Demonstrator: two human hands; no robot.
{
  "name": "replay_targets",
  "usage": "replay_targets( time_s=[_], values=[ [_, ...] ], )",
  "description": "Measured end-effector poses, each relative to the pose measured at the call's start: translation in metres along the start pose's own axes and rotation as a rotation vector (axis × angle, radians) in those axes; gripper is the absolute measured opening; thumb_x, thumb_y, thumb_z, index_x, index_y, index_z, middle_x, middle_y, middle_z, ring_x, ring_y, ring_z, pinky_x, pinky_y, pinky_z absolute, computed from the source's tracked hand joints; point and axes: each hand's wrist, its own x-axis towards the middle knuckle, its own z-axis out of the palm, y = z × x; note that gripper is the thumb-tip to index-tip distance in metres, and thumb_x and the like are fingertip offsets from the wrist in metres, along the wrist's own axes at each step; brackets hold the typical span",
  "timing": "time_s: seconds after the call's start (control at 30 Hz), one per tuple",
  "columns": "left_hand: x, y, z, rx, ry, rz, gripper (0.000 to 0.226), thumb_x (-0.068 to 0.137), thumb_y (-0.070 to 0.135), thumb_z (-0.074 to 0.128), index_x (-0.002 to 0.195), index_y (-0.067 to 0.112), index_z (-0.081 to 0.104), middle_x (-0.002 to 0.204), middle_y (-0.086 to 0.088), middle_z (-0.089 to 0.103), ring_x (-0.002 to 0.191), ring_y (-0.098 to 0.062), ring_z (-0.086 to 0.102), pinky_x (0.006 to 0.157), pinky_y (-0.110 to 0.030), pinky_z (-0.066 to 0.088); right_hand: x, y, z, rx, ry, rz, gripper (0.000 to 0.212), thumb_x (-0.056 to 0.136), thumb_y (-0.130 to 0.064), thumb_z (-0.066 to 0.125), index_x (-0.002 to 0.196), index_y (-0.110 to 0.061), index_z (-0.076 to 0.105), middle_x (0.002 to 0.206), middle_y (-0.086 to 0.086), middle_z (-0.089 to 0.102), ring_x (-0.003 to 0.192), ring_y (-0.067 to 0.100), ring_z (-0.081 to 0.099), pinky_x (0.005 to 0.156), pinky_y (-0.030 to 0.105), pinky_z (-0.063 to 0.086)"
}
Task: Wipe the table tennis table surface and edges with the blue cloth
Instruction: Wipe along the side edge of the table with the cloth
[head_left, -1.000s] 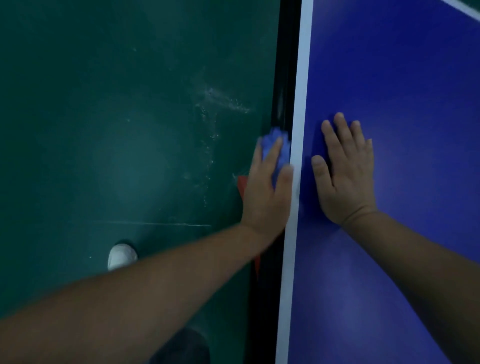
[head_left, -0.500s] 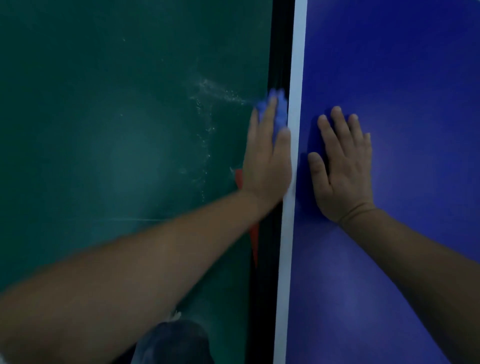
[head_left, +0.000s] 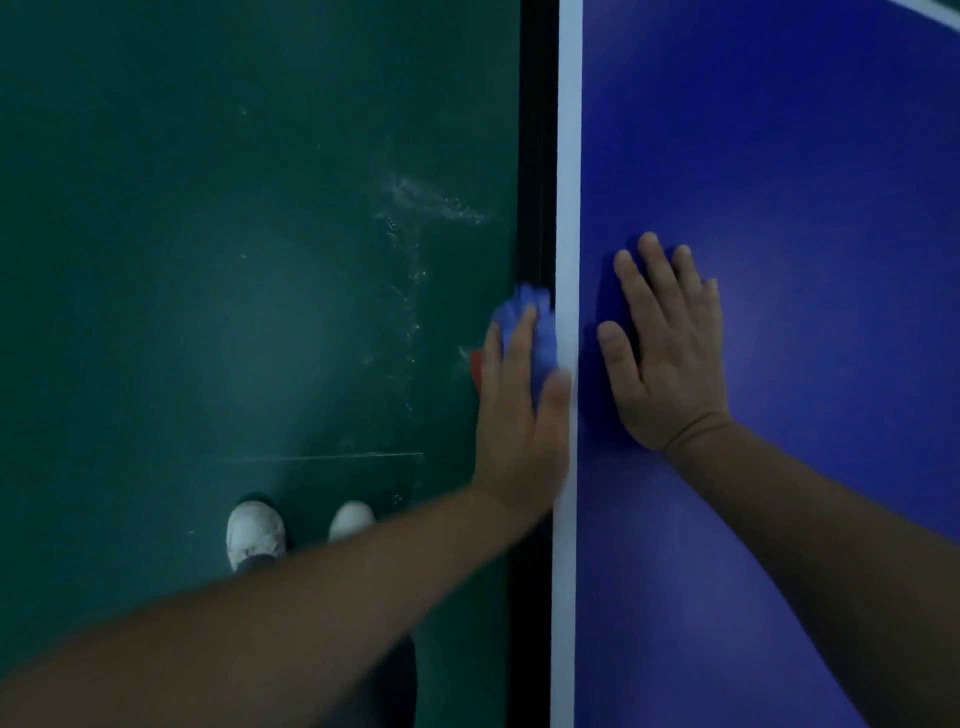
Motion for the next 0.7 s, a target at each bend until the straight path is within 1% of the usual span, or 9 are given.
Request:
replay_targets(
  time_s=[0.07, 0.13, 0.17, 0.2, 0.3, 0.4, 0.47, 0.57, 0.7],
  values=[
    [0.062, 0.009, 0.000, 0.028, 0.008, 0.004, 0.057, 0.105, 0.022, 0.041, 0.159, 0.020, 0.023, 0.167, 0.002, 0.020, 0.155, -0.016, 0.010, 0.124, -0.025, 0.008, -0.001, 0.000, 0.000, -0.007, -0.005, 0.005, 0.061, 0.103, -0.046, 0.026, 0.159, -0.021, 0.023, 0.167, 0.000, 0.015, 0.155, 0.027, 0.005, 0.124, 0.054, 0.004],
    [0.117, 0.022, -0.001, -0.044, 0.047, -0.037, 0.057, 0.105, 0.015, 0.043, 0.158, 0.011, 0.024, 0.166, -0.007, 0.021, 0.154, -0.019, 0.011, 0.122, -0.018, 0.009, -0.001, 0.000, 0.000, -0.009, -0.003, 0.012, 0.060, 0.103, -0.045, 0.027, 0.159, -0.022, 0.023, 0.167, 0.000, 0.016, 0.155, 0.027, 0.005, 0.124, 0.053, 0.004],
    [0.130, 0.029, 0.000, -0.095, 0.072, -0.061, 0.057, 0.104, 0.011, 0.045, 0.157, 0.009, 0.024, 0.166, -0.009, 0.021, 0.154, -0.021, 0.012, 0.123, -0.021, 0.010, -0.002, 0.000, 0.000, -0.010, -0.005, 0.014, 0.060, 0.103, -0.045, 0.027, 0.159, -0.022, 0.024, 0.167, 0.000, 0.016, 0.155, 0.027, 0.006, 0.124, 0.053, 0.004],
    [0.133, 0.033, 0.001, -0.131, 0.090, -0.066, 0.058, 0.103, 0.009, 0.046, 0.157, 0.008, 0.024, 0.166, -0.011, 0.020, 0.154, -0.021, 0.012, 0.125, -0.025, 0.010, -0.002, 0.000, 0.000, -0.011, -0.008, 0.015, 0.060, 0.103, -0.045, 0.028, 0.159, -0.022, 0.024, 0.167, 0.000, 0.016, 0.155, 0.027, 0.006, 0.124, 0.054, 0.005],
    [0.094, 0.027, 0.000, -0.094, 0.094, -0.075, 0.056, 0.102, 0.020, 0.041, 0.157, 0.018, 0.029, 0.168, 0.000, 0.014, 0.154, -0.009, 0.003, 0.115, -0.006, 0.006, -0.002, 0.000, -0.001, -0.016, -0.012, 0.007, 0.060, 0.104, -0.046, 0.027, 0.159, -0.022, 0.024, 0.167, 0.000, 0.016, 0.155, 0.027, 0.006, 0.124, 0.055, 0.006],
    [0.029, 0.010, -0.009, -0.094, -0.028, -0.101, 0.057, 0.100, 0.025, 0.033, 0.156, 0.033, 0.021, 0.164, 0.022, 0.012, 0.154, -0.002, -0.002, 0.121, -0.019, 0.002, -0.001, -0.001, -0.002, 0.003, -0.015, 0.009, 0.060, 0.103, -0.047, 0.028, 0.158, -0.022, 0.026, 0.167, -0.001, 0.017, 0.155, 0.026, 0.007, 0.123, 0.056, 0.008],
    [0.008, 0.005, -0.013, -0.070, -0.091, -0.095, 0.056, 0.100, 0.033, 0.034, 0.152, 0.042, 0.016, 0.164, 0.022, 0.009, 0.154, -0.003, -0.001, 0.126, -0.029, 0.003, -0.003, -0.003, -0.002, 0.011, -0.008, 0.013, 0.060, 0.103, -0.046, 0.031, 0.157, -0.021, 0.030, 0.167, 0.001, 0.020, 0.155, 0.027, 0.010, 0.122, 0.057, 0.011],
    [0.035, 0.006, -0.010, 0.046, -0.080, -0.088, 0.059, 0.102, 0.038, 0.031, 0.157, 0.028, 0.015, 0.167, 0.011, 0.010, 0.155, -0.008, 0.000, 0.127, -0.033, 0.003, 0.006, -0.002, -0.006, -0.002, 0.023, -0.027, 0.058, 0.100, -0.045, 0.040, 0.149, -0.015, 0.043, 0.160, 0.009, 0.035, 0.148, 0.034, 0.028, 0.118, 0.056, 0.022],
    [0.146, 0.021, -0.001, 0.076, -0.015, 0.005, 0.058, 0.103, 0.021, 0.032, 0.160, 0.014, 0.020, 0.166, 0.009, 0.014, 0.154, -0.009, 0.002, 0.123, -0.021, 0.000, 0.095, 0.012, -0.020, -0.020, 0.068, -0.209, 0.052, 0.102, -0.038, 0.047, 0.140, -0.004, 0.053, 0.147, 0.019, 0.047, 0.135, 0.039, 0.045, 0.116, 0.048, 0.031]
  ],
)
